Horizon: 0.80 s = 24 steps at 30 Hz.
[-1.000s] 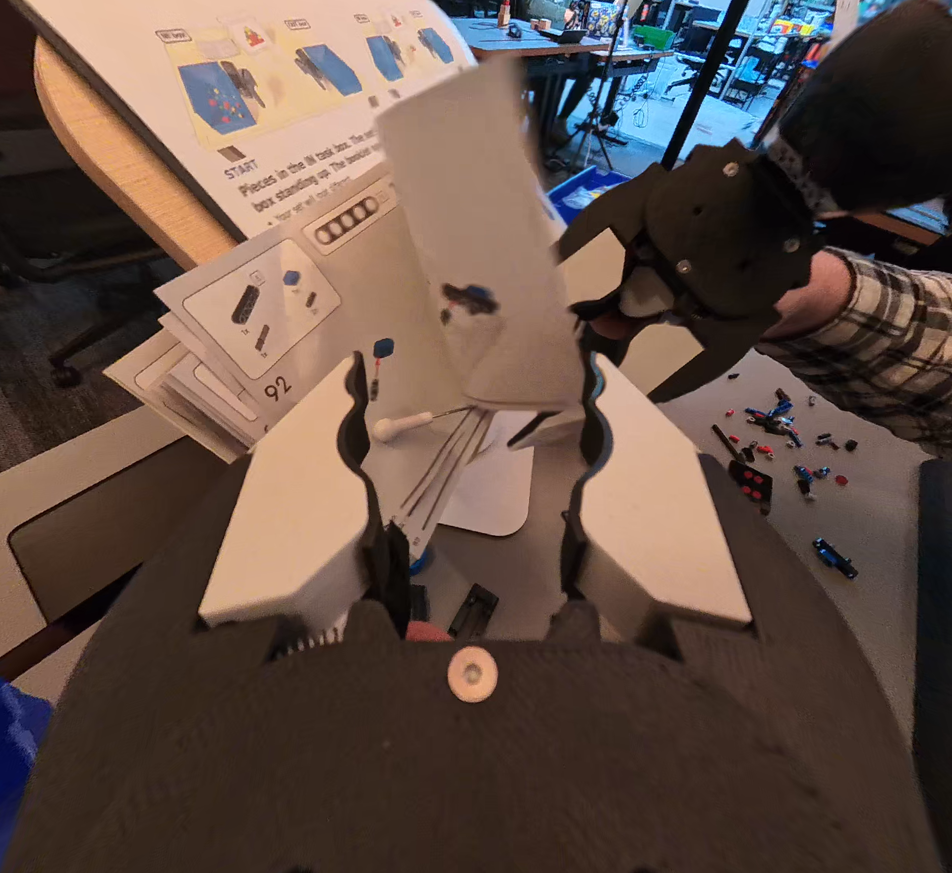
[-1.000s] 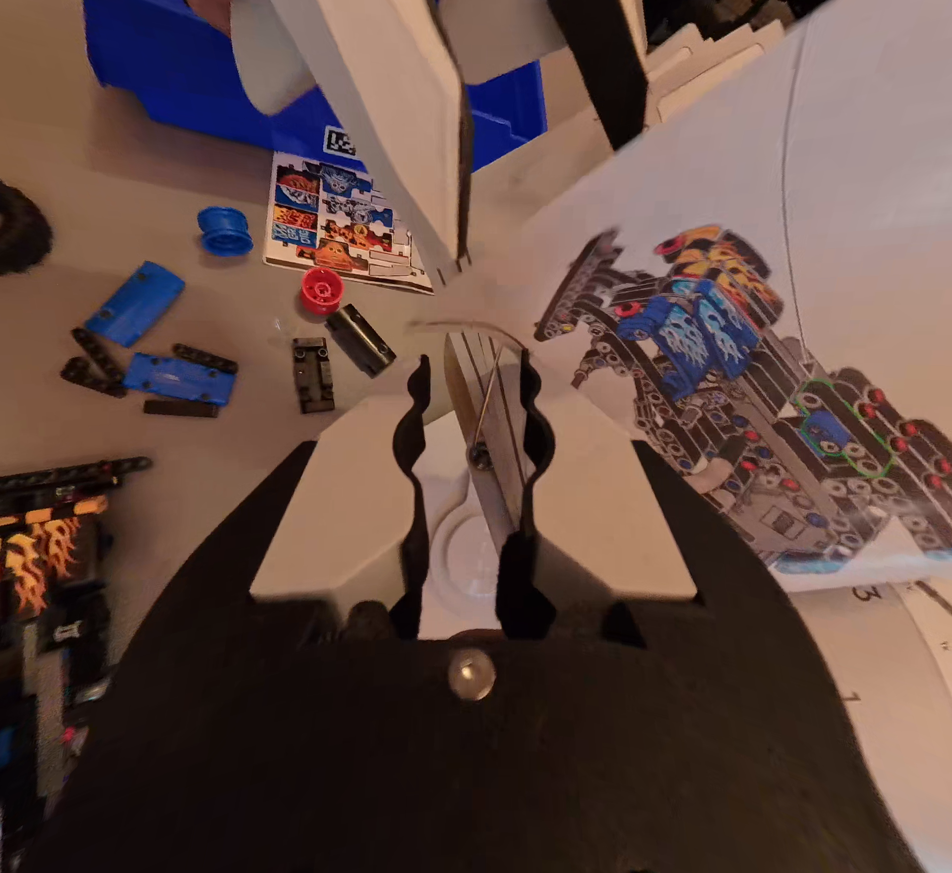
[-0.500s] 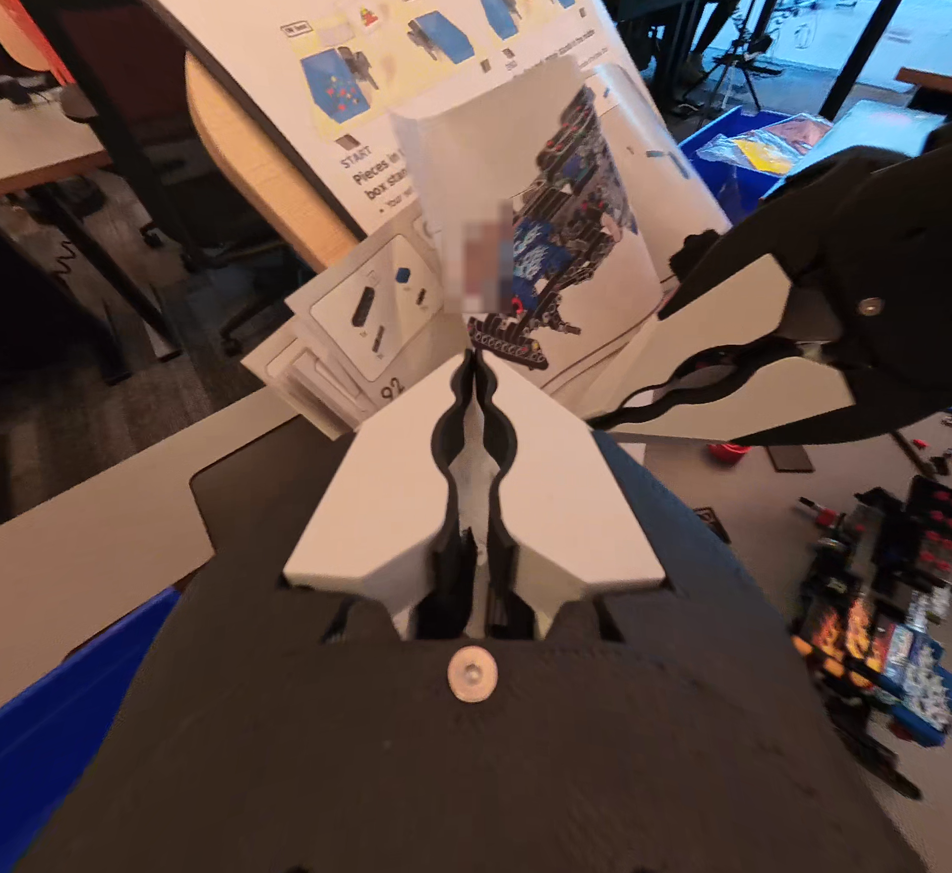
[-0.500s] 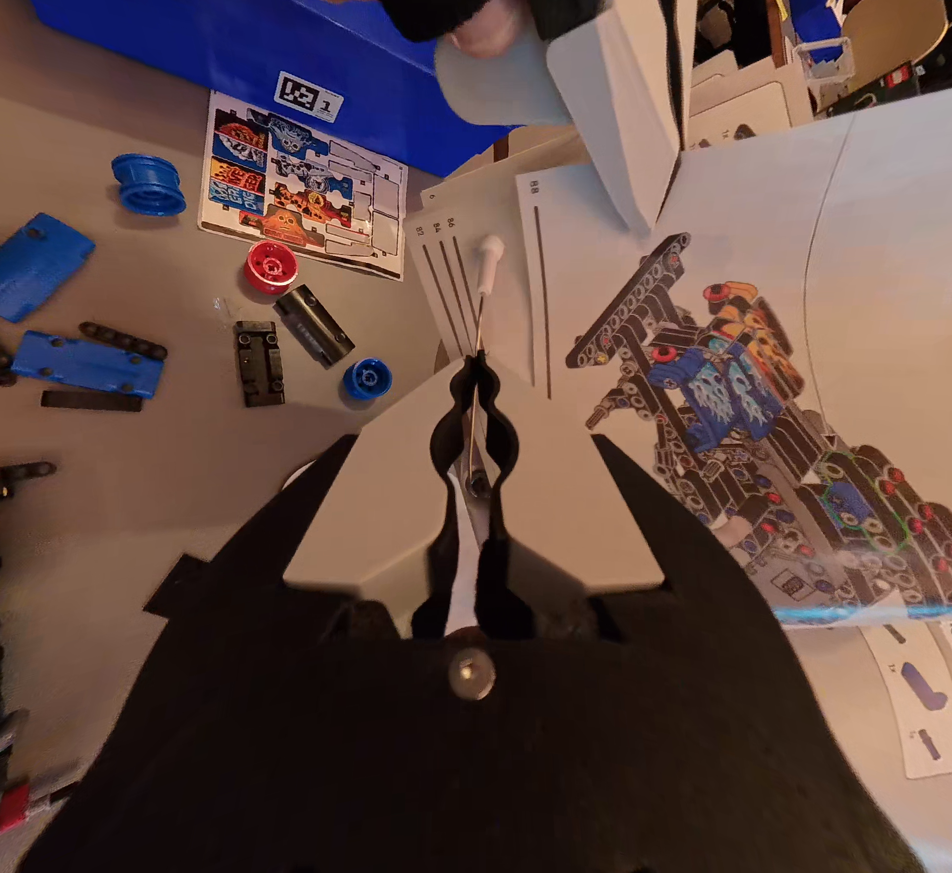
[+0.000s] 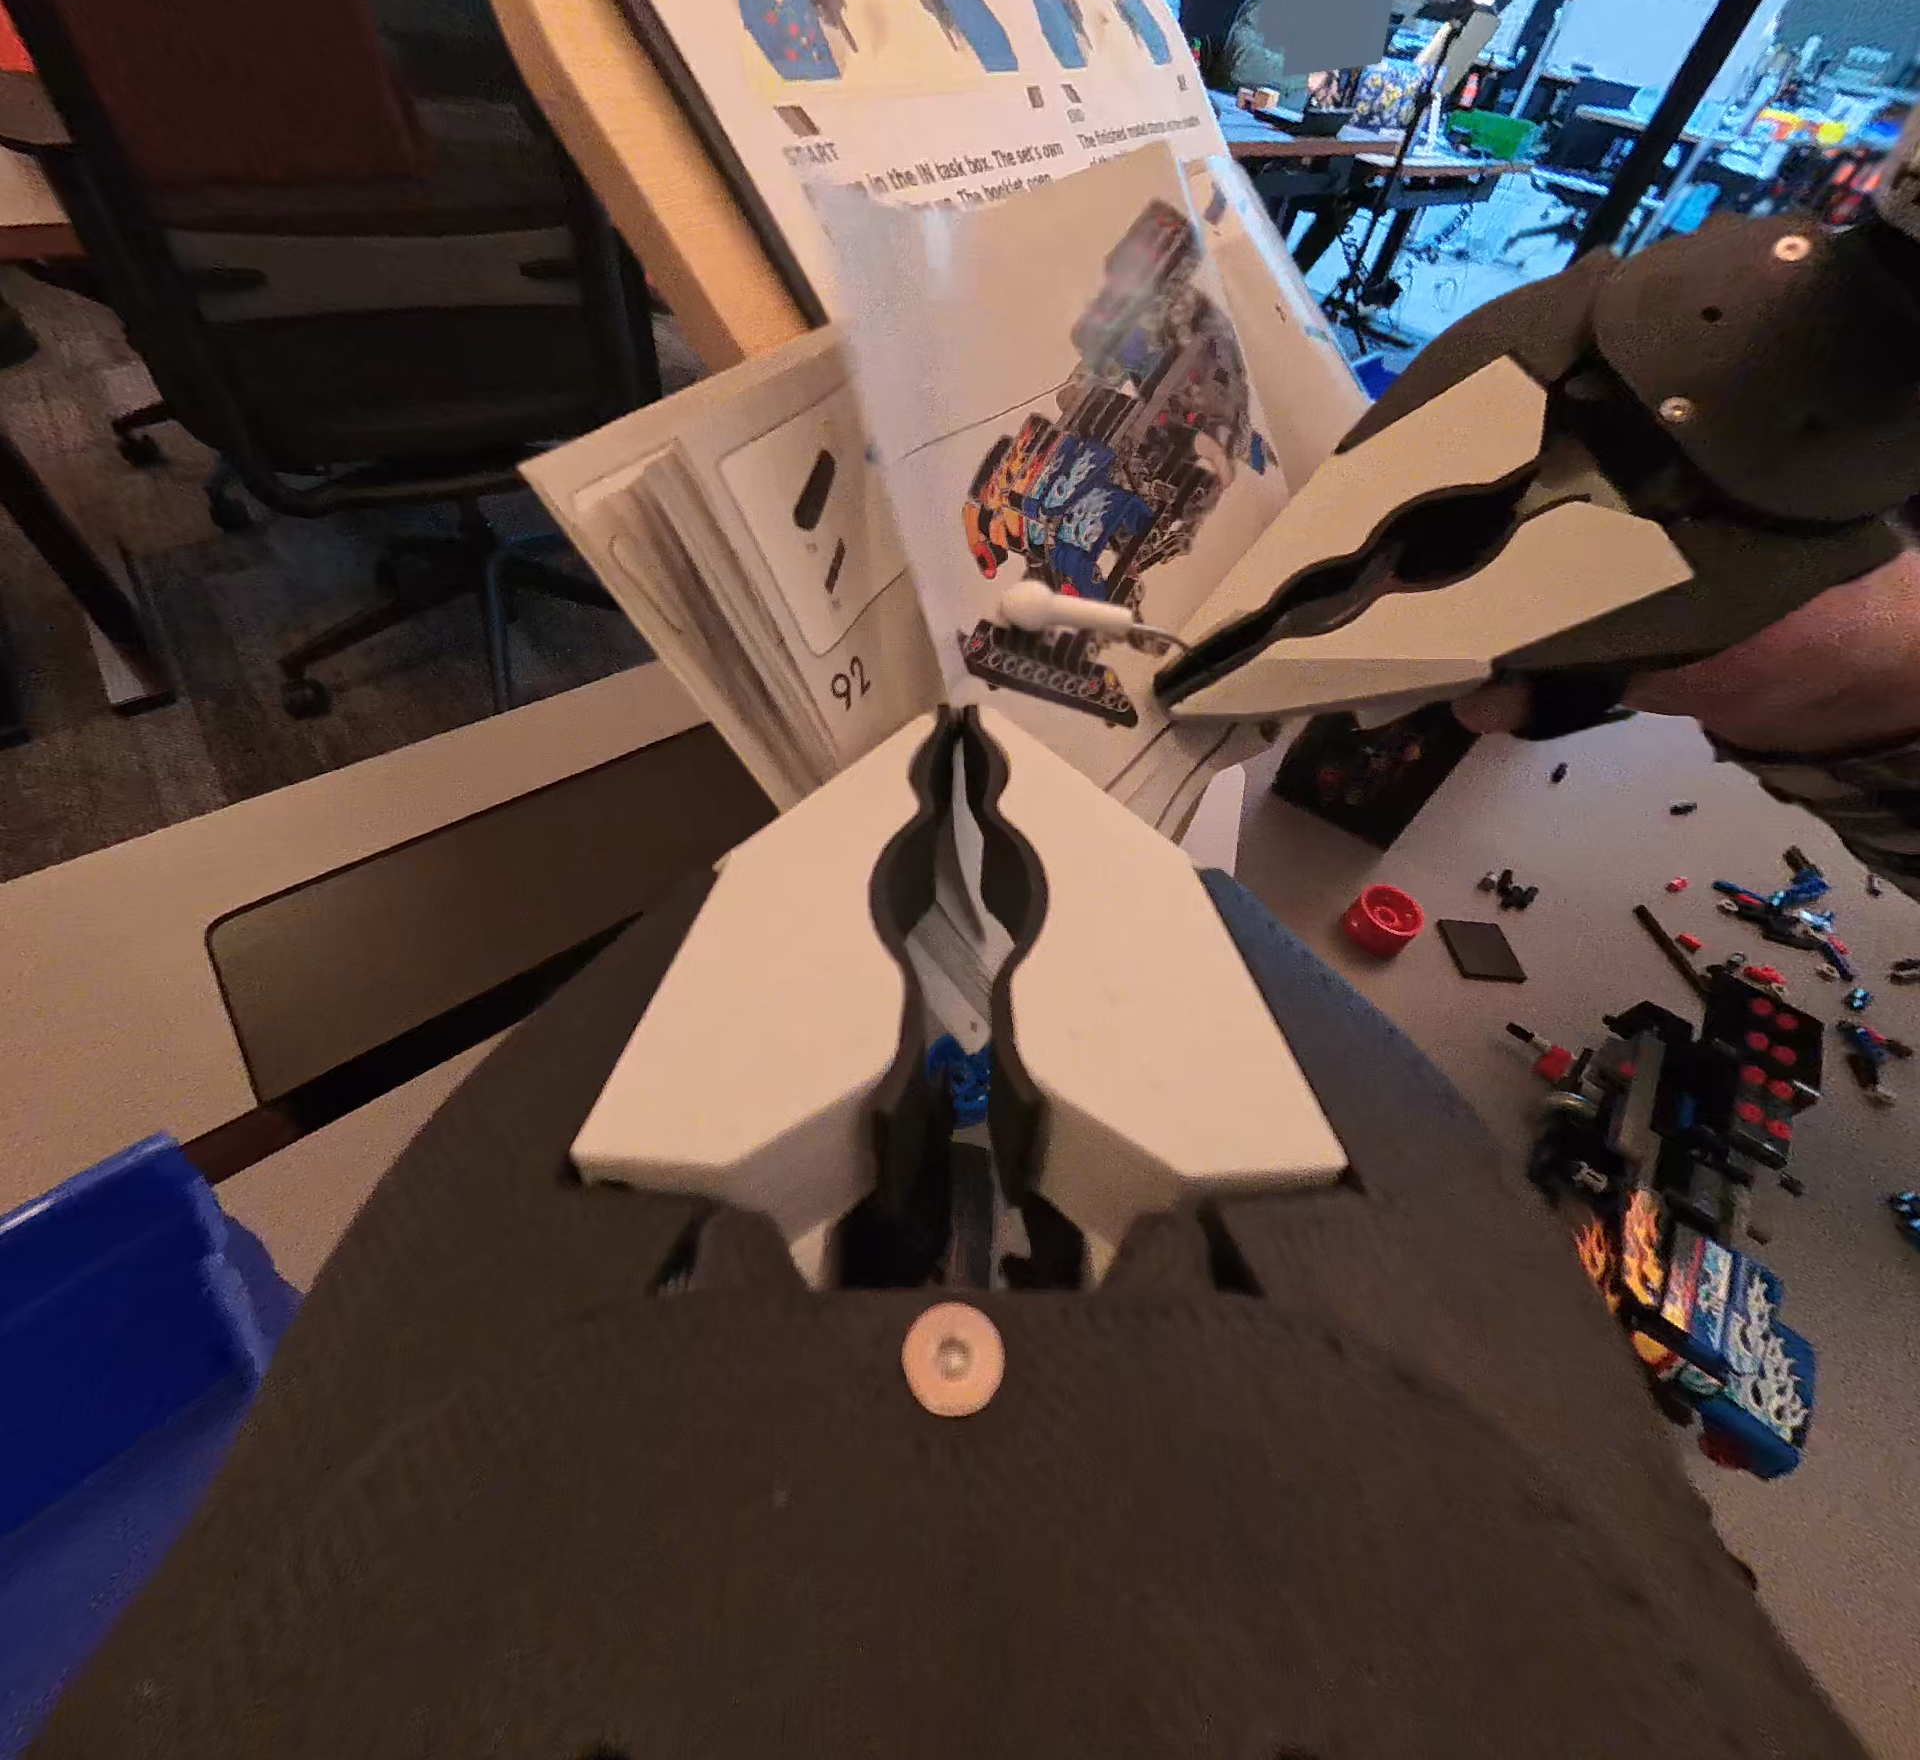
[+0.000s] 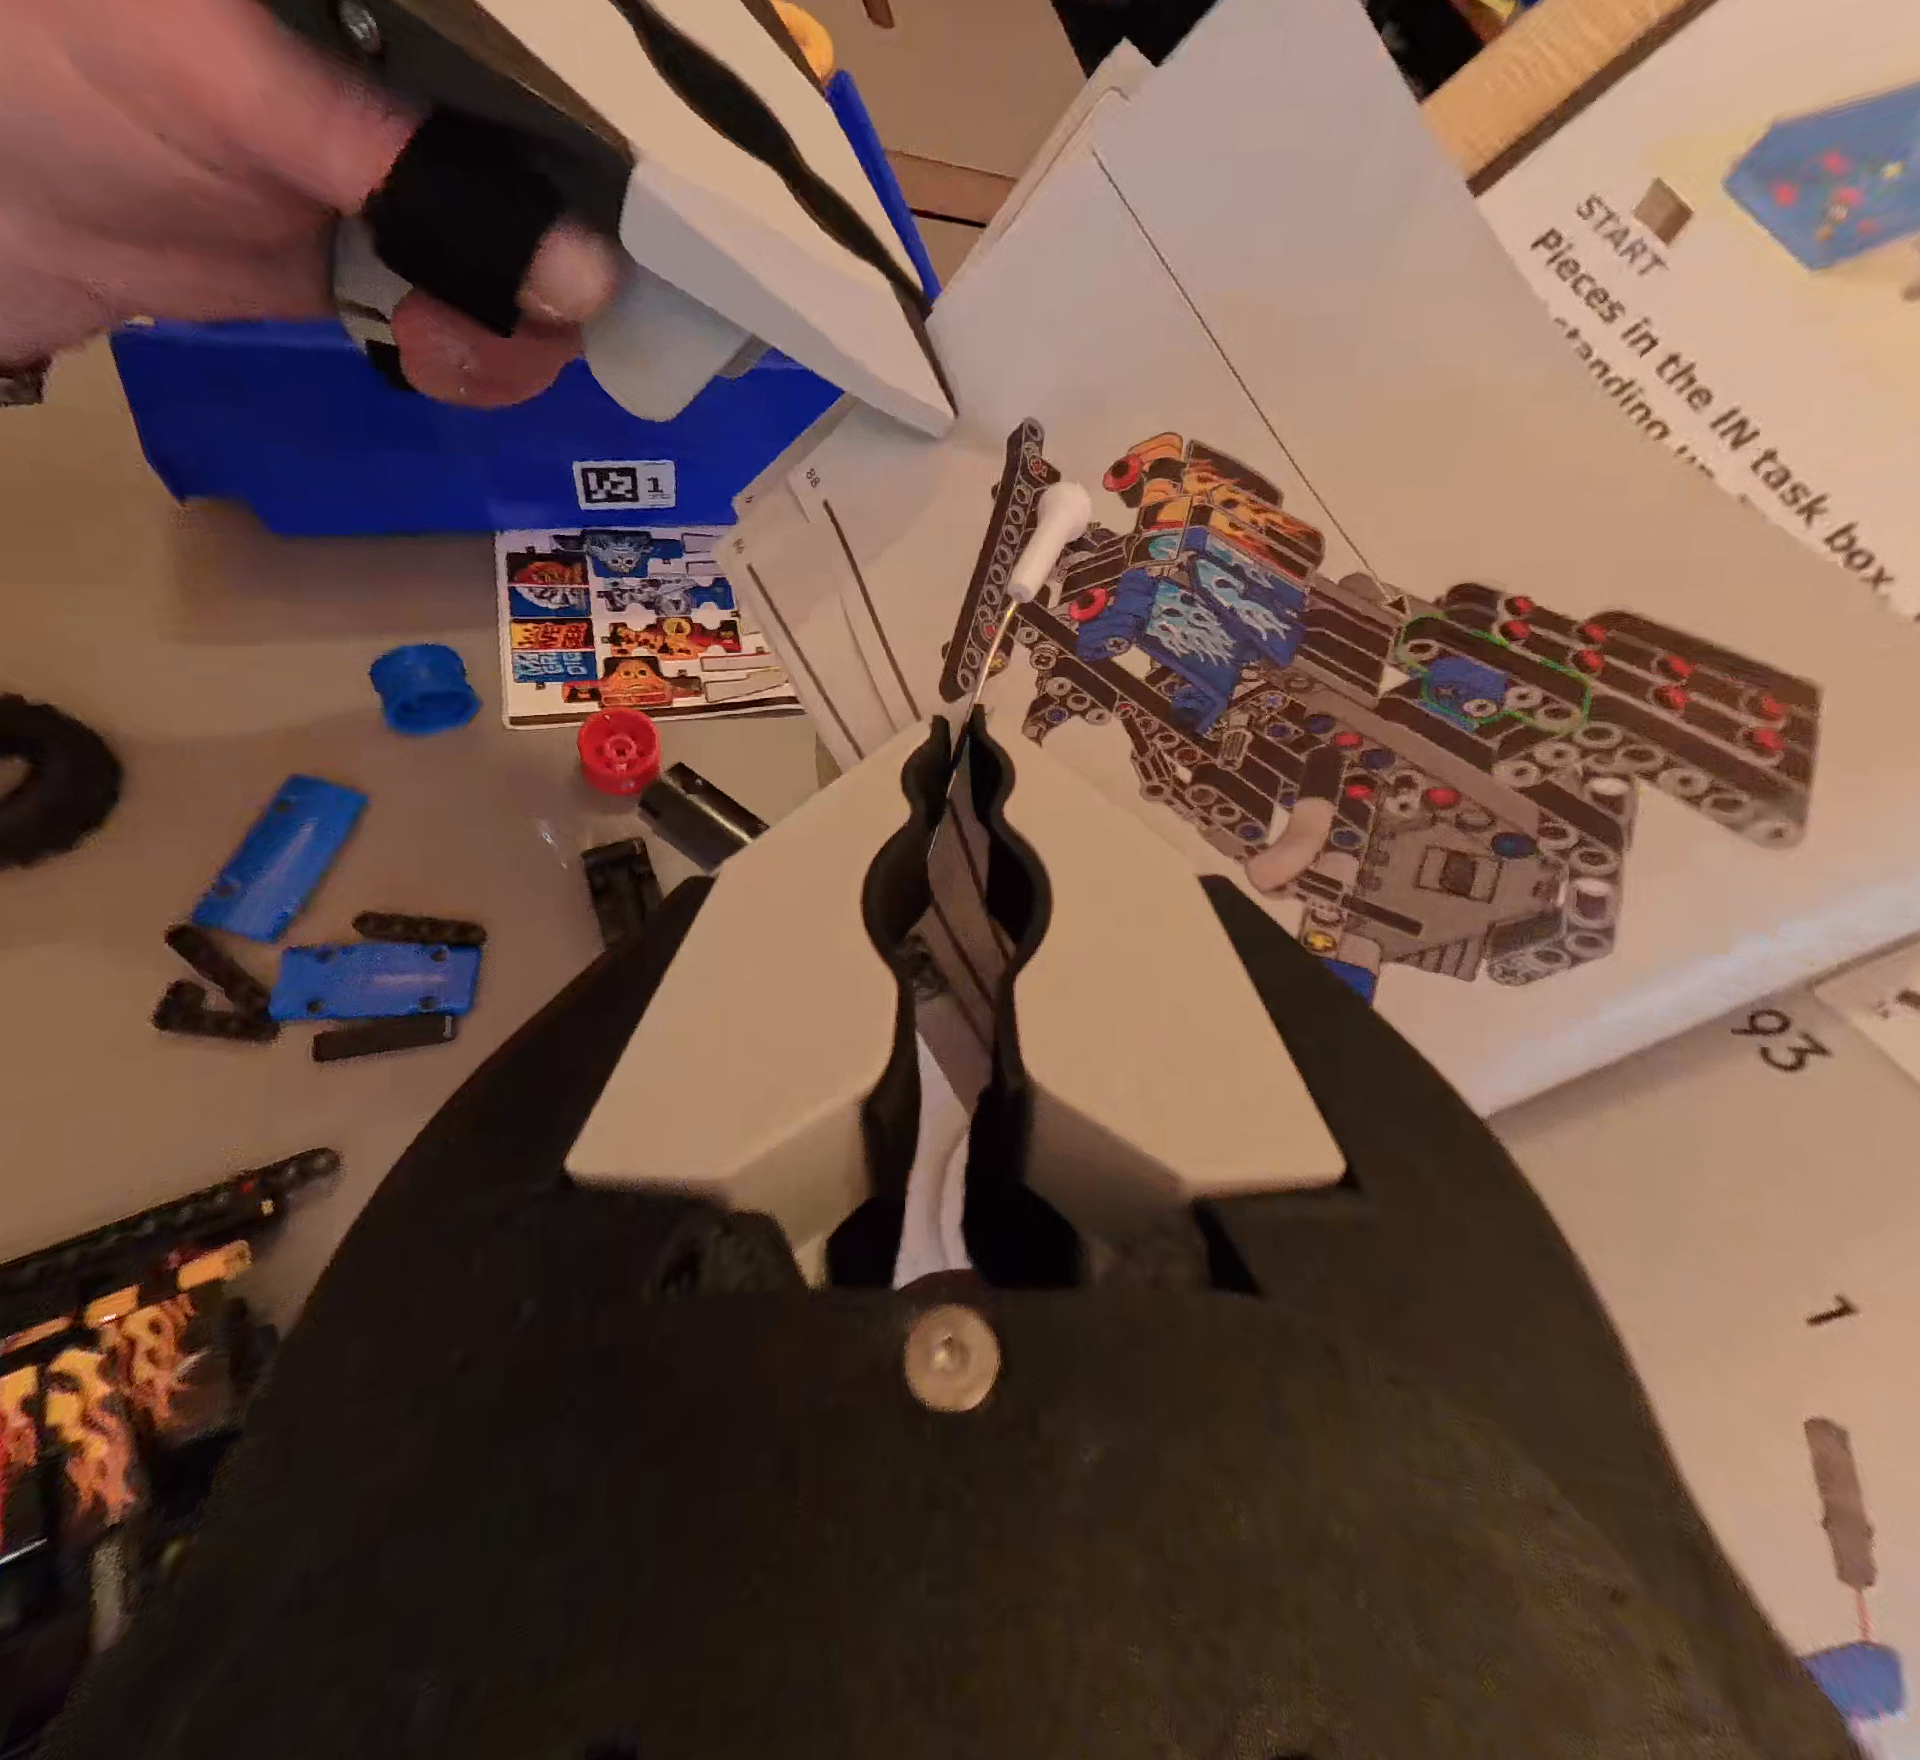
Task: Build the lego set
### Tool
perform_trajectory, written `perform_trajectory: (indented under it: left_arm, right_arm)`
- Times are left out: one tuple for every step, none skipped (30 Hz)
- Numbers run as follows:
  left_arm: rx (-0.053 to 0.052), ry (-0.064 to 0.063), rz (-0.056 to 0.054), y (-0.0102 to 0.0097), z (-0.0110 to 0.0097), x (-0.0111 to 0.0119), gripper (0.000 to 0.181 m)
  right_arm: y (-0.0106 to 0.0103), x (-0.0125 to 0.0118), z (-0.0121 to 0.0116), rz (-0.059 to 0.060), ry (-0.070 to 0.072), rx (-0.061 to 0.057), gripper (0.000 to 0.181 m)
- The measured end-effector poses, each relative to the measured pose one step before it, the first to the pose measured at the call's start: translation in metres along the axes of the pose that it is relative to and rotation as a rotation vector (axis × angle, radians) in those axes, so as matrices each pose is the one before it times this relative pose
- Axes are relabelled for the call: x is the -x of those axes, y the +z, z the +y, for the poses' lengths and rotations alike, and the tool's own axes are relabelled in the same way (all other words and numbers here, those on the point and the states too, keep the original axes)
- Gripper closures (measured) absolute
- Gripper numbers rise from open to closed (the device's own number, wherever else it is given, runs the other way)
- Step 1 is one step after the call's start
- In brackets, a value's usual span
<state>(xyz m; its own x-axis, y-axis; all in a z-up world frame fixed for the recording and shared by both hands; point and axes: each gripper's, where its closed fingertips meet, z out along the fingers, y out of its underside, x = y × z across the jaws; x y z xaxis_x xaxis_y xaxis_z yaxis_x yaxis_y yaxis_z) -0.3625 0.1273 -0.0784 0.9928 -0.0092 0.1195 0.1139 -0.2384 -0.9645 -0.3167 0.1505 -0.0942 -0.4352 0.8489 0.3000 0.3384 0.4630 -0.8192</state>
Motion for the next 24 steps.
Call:
perform_trajectory:
  left_arm:
    - [-0.0141, -0.0024, -0.0141, -0.00296, -0.00158, 0.00212, 0.178]
    - [-0.0213, -0.0093, -0.0181, -0.00371, -0.00268, 0.00323, 0.172]
    - [-0.0245, -0.0183, -0.0182, -0.00412, -0.00309, 0.00416, 0.163]
    - [-0.0148, -0.0219, -0.0086, -0.00335, -0.00138, 0.00352, 0.157]
    - [0.0005, -0.0228, -0.0229, -0.00155, 0.00123, 0.00568, 0.138]
    - [0.0291, -0.0140, -0.0387, 0.00047, 0.00561, 0.00859, 0.118]
    - [0.0241, -0.0057, -0.0081, 0.00094, 0.00564, 0.00373, 0.112]
    - [0.0131, -0.0228, 0.0238, 0.00181, 0.00425, -0.00127, 0.113]
    - [0.0093, -0.0282, 0.0423, 0.00337, 0.00341, -0.00474, 0.120]
    - [0.0055, -0.0091, 0.0270, 0.00374, 0.00223, -0.00399, 0.130]
    - [0.0057, 0.0150, 0.0040, 0.00268, 0.00144, -0.00231, 0.145]
    - [-0.0097, 0.0154, 0.0049, 0.00104, -0.00198, -0.00360, 0.153]
    - [-0.0117, 0.0115, -0.0038, -0.00014, -0.00338, -0.00179, 0.158]
    - [-0.0104, 0.0106, 0.0003, -0.00092, -0.00366, -0.00220, 0.165]
    - [-0.0067, 0.0134, 0.0050, -0.00035, -0.00353, -0.00373, 0.171]
    - [-0.0002, 0.0193, -0.0072, 0.00098, -0.00283, -0.00323, 0.172]
    - [0.0080, 0.0297, -0.0247, 0.00233, -0.00169, -0.00148, 0.173]
    - [0.0123, 0.0291, -0.0095, 0.00319, -0.00045, -0.00361, 0.174]
    - [0.0045, 0.0032, 0.0189, 0.00340, -0.00132, -0.00641, 0.175]
    - [0.0011, -0.0078, 0.0085, 0.00355, -0.00113, -0.00354, 0.175]
    - [0.0090, 0.0097, -0.0148, 0.00323, 0.00101, 0.00061, 0.175]
    - [0.0107, 0.0122, -0.0118, 0.00272, 0.00218, 0.00054, 0.176]
    - [-0.0083, -0.0048, 0.0018, 0.00120, 0.00000, -0.00036, 0.176]
    - [-0.0116, -0.0133, 0.0052, 0.00040, -0.00022, -0.00046, 0.176]
  right_arm:
    - [-0.00170, 0.00126, 0.00109, -0.0117, 0.0145, 0.0185, 0.179]
    - [-0.00399, 0.00046, 0.00000, -0.0027, -0.0035, 0.0177, 0.173]
    - [-0.00556, -0.00091, -0.00053, 0.0059, -0.0136, 0.0111, 0.166]
    - [-0.00605, -0.00221, 0.00123, 0.0052, -0.0124, 0.0138, 0.166]
    - [-0.00574, -0.00380, 0.00320, 0.0049, -0.0019, 0.0211, 0.166]
    - [-0.00588, -0.00558, 0.00280, 0.0114, -0.0004, 0.0141, 0.165]
    - [-0.00587, -0.00654, 0.00227, 0.0177, -0.0086, 0.0038, 0.166]
    - [-0.00478, -0.00501, 0.00348, 0.0078, -0.0157, 0.0097, 0.166]
    - [-0.00422, -0.00608, 0.00475, 0.0142, -0.0129, 0.0184, 0.165]
    - [-0.00465, -0.00785, 0.00325, 0.0239, -0.0083, 0.0082, 0.165]
    - [-0.00458, -0.00860, 0.00193, 0.0237, 0.0011, -0.0029, 0.164]
    - [-0.00367, -0.00955, 0.00191, 0.0233, 0.0148, -0.0033, 0.163]
    - [-0.00139, -0.01058, 0.00285, 0.0256, 0.0202, -0.0012, 0.158]
    - [0.00105, -0.00761, 0.00521, 0.0074, 0.0110, 0.0130, 0.156]
    - [0.00093, -0.00474, 0.00480, -0.0053, 0.0055, 0.0125, 0.157]
    - [-0.00084, -0.00314, 0.00189, -0.0070, 0.0112, 0.0018, 0.158]
    - [-0.00116, -0.00199, 0.00232, -0.0040, -0.0027, 0.0104, 0.158]
    - [-0.00140, -0.00205, 0.00297, 0.0069, -0.0196, 0.0150, 0.158]
    - [-0.00188, -0.00306, 0.00284, 0.0144, -0.0209, 0.0131, 0.157]
    - [-0.00169, -0.00313, 0.00216, 0.0131, -0.0109, 0.0059, 0.157]
    - [-0.00092, -0.00220, 0.00210, 0.0072, -0.0033, 0.0020, 0.157]
    - [-0.00085, -0.00150, 0.00151, 0.0032, 0.0037, -0.0023, 0.157]
    - [-0.00204, -0.00197, 0.00081, 0.0110, 0.0015, -0.0041, 0.157]
    - [-0.00305, -0.00209, 0.00005, 0.0196, -0.0095, -0.0079, 0.157]
